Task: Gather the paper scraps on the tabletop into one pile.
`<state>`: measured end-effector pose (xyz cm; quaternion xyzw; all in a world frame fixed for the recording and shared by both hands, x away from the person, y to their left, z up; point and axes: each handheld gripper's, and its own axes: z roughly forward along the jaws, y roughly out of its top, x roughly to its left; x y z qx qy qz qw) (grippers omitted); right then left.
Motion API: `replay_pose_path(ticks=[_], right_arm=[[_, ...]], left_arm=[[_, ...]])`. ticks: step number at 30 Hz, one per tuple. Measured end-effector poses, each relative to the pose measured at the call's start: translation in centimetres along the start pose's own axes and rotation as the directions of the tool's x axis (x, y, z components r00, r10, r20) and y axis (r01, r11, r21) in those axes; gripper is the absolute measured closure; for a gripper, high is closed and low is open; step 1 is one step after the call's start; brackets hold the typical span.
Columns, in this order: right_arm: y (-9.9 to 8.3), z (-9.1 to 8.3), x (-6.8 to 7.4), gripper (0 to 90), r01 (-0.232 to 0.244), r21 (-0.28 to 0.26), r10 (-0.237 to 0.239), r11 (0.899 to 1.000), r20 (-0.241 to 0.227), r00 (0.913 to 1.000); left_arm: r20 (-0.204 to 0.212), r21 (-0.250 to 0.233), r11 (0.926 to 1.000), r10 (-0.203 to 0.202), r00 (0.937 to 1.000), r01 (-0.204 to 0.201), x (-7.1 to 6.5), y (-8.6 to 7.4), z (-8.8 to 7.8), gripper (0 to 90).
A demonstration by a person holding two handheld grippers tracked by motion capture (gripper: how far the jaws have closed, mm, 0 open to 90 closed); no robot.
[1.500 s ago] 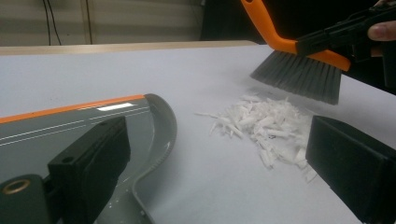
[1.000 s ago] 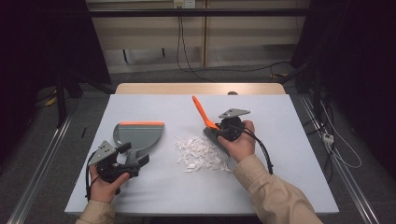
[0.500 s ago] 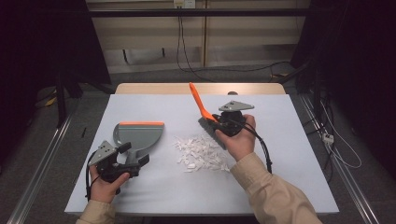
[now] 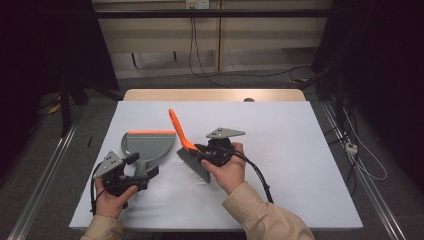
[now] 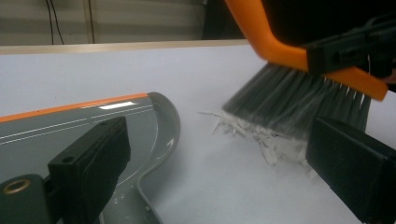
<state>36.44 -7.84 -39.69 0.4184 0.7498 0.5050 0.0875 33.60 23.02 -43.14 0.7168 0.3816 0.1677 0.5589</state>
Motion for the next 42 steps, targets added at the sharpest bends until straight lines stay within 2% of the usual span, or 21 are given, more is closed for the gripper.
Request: replay_pose_path(ticks=[6,9,10,12,14,16,19,21,23,26,30,33,36,37,39,42], right_arm=[[-1.9,0.9,0.3,71.6,-0.080,0.062,0.084,0.995,-0.070,0.9940],[-2.3,1.3,0.0,71.7,-0.029,0.104,0.035,0.994,-0.050,0.9982],[-2.4,1.3,-0.4,71.7,-0.014,0.109,0.018,0.994,-0.035,0.9992],[-2.2,1.2,-1.3,71.7,-0.033,0.115,0.038,0.993,-0.042,0.9984],[-1.9,0.9,-2.3,71.7,0.004,0.114,-0.002,0.993,-0.026,0.9997],[-1.7,0.7,-3.5,71.7,-0.013,0.111,0.012,0.994,0.002,0.9999],[-1.2,0.3,-5.1,71.7,-0.008,0.088,0.005,0.996,0.036,0.9993],[-0.9,0.0,-5.6,71.7,-0.024,0.074,0.022,0.997,0.023,0.9995],[-0.5,-0.5,-5.6,71.7,-0.012,0.062,0.010,0.998,0.020,0.9997],[0.0,-1.3,-5.3,71.7,-0.002,0.043,0.003,0.999,-0.029,0.9996],[-0.3,-1.7,-4.7,71.6,0.025,0.057,-0.022,0.998,-0.058,0.9981],[-1.7,-1.6,-4.3,71.6,0.023,0.079,-0.012,0.997,-0.137,0.9904],[-2.7,-1.5,-4.2,71.6,0.068,0.123,-0.045,0.990,-0.186,0.9815],[-2.9,-1.6,-4.4,71.6,0.085,0.118,-0.061,0.989,-0.192,0.9795],[-2.8,-1.8,-5.1,71.7,0.088,0.128,-0.062,0.988,-0.194,0.9790],[-2.4,-1.9,-6.8,71.7,0.092,0.137,-0.063,0.986,-0.198,0.9781]], left_arm=[[0.000,0.004,1.0000,0.003,1.0000,-0.003,0.0,0.0,0.1,6.4],[0.001,0.003,1.0000,0.002,1.0000,-0.002,0.0,0.0,0.1,6.4],[0.001,0.003,1.0000,0.002,1.0000,-0.002,0.0,0.0,0.1,6.4],[-0.002,0.000,1.0000,-0.001,1.0000,0.001,0.0,0.0,0.0,6.4],[-0.003,0.001,1.0000,0.000,1.0000,0.000,0.1,0.0,0.0,6.4],[-0.003,0.002,1.0000,0.000,1.0000,0.000,0.1,0.0,0.0,6.4],[0.002,0.003,1.0000,-0.003,1.0000,0.003,0.0,0.0,0.1,6.4],[0.001,0.004,1.0000,0.002,1.0000,-0.002,0.0,0.0,0.1,6.4],[0.001,0.003,1.0000,-0.002,1.0000,0.002,0.0,0.0,0.1,6.4],[-0.001,0.004,1.0000,-0.004,1.0000,0.004,0.1,0.0,0.2,6.4],[-0.002,0.006,1.0000,-0.003,1.0000,0.003,0.1,-0.1,0.2,6.4],[-0.001,0.005,1.0000,-0.004,1.0000,0.004,0.0,-0.1,0.2,6.4],[-0.003,0.005,1.0000,-0.005,1.0000,0.005,0.1,-0.1,0.2,6.4],[-0.003,0.009,1.0000,-0.004,1.0000,0.004,0.1,-0.1,0.2,6.4],[-0.003,0.009,0.9999,-0.006,1.0000,0.006,0.1,-0.1,0.2,6.4],[-0.004,0.010,0.9999,-0.006,1.0000,0.006,0.1,-0.1,0.2,6.4]])
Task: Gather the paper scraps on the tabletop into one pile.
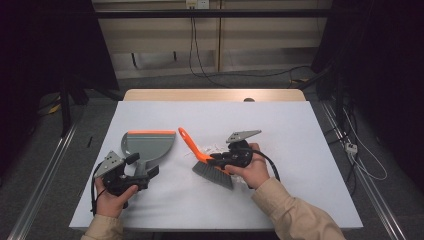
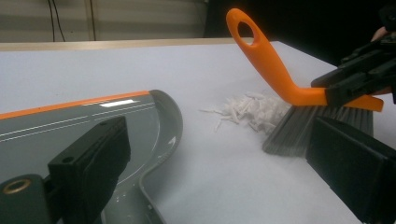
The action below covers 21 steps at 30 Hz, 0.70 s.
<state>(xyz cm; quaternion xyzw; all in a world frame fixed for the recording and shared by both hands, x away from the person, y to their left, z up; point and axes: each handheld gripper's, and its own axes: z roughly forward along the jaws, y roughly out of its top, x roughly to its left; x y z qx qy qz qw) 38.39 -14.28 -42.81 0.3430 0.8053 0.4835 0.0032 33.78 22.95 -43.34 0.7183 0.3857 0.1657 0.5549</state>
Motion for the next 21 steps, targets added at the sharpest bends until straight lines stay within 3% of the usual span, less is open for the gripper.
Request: replay_pose_path(ticks=[4,8,15,21], right_arm=[[0.7,-0.5,-1.4,71.7,0.060,-0.005,-0.060,0.998,0.053,0.9968],[1.4,-1.1,-2.4,71.7,0.030,-0.060,-0.029,0.998,0.029,0.9992],[1.5,-2.0,-0.8,71.7,0.086,-0.051,-0.087,0.995,-0.019,0.9961],[-0.4,-2.5,0.2,71.6,0.109,-0.017,-0.110,0.994,-0.086,0.9903]], left_arm=[[-0.003,0.000,1.0000,-0.003,1.0000,0.003,0.1,0.0,0.0,6.4],[-0.003,0.001,1.0000,-0.006,1.0000,0.006,0.1,-0.1,0.1,6.4],[-0.003,0.010,1.0000,-0.002,1.0000,0.002,0.0,-0.2,0.1,6.4],[-0.009,0.011,0.9999,0.000,1.0000,0.000,0.0,-0.2,0.1,6.4]])
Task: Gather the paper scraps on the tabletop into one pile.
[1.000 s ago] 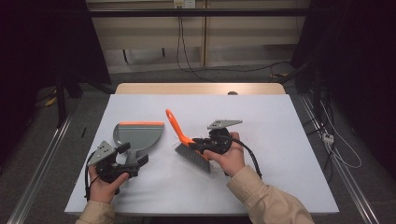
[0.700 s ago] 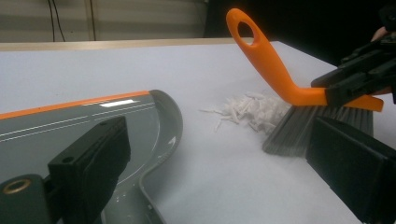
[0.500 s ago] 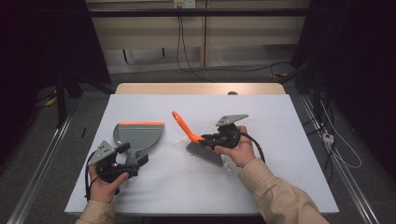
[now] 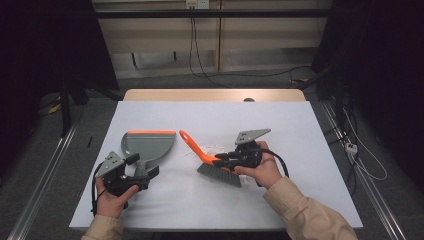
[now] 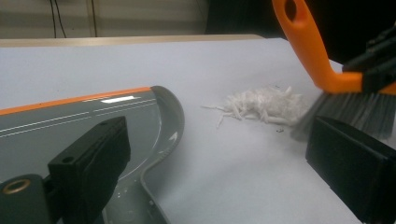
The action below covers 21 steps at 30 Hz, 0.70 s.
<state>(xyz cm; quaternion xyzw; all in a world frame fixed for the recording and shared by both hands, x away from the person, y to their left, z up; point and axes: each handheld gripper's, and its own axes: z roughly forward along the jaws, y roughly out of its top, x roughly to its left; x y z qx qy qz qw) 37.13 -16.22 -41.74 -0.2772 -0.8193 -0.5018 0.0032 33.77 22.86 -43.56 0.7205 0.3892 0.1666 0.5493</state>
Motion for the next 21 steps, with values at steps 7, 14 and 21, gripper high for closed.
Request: replay_pose_path(ticks=[7,14,21], right_arm=[[-1.8,-1.3,-1.8,71.6,-0.010,0.008,0.010,1.000,-0.014,0.9998],[-0.6,-0.9,-4.3,71.4,0.055,0.010,-0.055,0.998,0.020,0.9983],[1.2,-0.5,-5.1,71.7,0.103,-0.015,-0.102,0.995,0.069,0.9924]], left_arm=[[-0.004,0.008,1.0000,-0.004,1.0000,0.004,0.0,-0.1,0.2,6.4],[-0.008,0.013,0.9999,-0.003,1.0000,0.003,0.2,-0.1,0.2,6.4],[-0.004,0.011,0.9999,-0.010,0.9999,0.010,0.3,-0.1,0.2,6.4]])
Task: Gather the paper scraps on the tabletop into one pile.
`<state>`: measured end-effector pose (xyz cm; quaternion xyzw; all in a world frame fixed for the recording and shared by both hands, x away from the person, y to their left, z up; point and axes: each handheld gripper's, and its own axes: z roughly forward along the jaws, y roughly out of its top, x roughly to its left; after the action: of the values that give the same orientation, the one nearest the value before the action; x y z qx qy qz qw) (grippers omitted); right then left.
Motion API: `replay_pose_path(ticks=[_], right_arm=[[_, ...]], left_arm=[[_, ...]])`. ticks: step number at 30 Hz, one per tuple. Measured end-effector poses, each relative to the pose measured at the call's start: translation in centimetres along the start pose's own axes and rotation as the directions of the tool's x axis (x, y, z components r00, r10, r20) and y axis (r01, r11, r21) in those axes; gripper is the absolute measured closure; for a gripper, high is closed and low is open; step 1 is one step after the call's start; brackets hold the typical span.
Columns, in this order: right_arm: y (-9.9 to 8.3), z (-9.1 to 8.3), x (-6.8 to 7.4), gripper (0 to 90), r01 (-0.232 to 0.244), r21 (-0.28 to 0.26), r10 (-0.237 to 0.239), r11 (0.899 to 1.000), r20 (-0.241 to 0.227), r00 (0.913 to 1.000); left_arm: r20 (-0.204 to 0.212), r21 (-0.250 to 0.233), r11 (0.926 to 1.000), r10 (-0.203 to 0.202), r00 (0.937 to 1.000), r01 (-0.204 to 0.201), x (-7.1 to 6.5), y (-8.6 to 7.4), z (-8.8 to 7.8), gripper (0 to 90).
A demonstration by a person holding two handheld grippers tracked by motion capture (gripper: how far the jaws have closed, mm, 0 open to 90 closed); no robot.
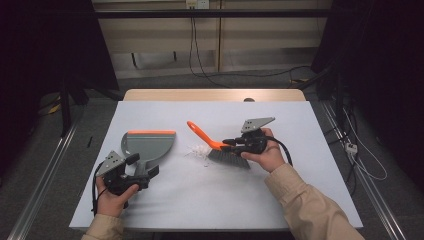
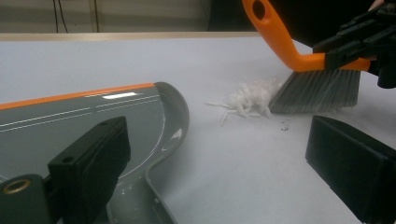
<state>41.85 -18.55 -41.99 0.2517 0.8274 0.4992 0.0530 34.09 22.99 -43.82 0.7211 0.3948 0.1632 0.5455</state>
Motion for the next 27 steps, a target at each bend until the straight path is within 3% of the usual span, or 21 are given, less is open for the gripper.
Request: replay_pose_path(ticks=[6,8,11,13,19,24,27], right_arm=[[1.2,-0.3,1.1,71.6,-0.065,-0.072,0.069,0.995,0.057,0.9960],[1.7,-0.3,1.7,71.6,-0.112,-0.112,0.124,0.987,0.109,0.9863],[2.3,0.1,2.5,71.6,-0.129,-0.140,0.153,0.982,0.179,0.9718],[2.6,0.6,2.8,71.6,-0.163,-0.160,0.192,0.974,0.190,0.9628],[3.4,2.9,4.3,71.7,-0.203,-0.191,0.249,0.960,0.261,0.9326],[3.9,5.9,5.7,71.7,-0.218,-0.183,0.262,0.959,0.271,0.9261],[3.9,7.5,6.1,71.6,-0.247,-0.193,0.293,0.949,0.266,0.9183]], left_arm=[[0.004,-0.008,1.0000,-0.004,1.0000,0.004,-0.1,0.1,0.0,6.4],[0.005,-0.007,1.0000,0.000,1.0000,0.000,-0.2,0.1,0.0,6.4],[0.006,-0.011,0.9999,0.002,1.0000,-0.002,-0.2,0.2,0.0,6.4],[0.005,-0.010,0.9999,0.004,1.0000,-0.004,-0.2,0.2,0.0,6.4],[0.009,-0.009,0.9999,0.004,0.9999,-0.004,-0.2,0.2,0.0,6.3],[0.009,-0.015,0.9999,0.005,0.9999,-0.005,-0.2,0.2,-0.1,6.4],[0.011,-0.014,0.9999,0.007,0.9999,-0.006,-0.2,0.2,-0.2,6.3]])
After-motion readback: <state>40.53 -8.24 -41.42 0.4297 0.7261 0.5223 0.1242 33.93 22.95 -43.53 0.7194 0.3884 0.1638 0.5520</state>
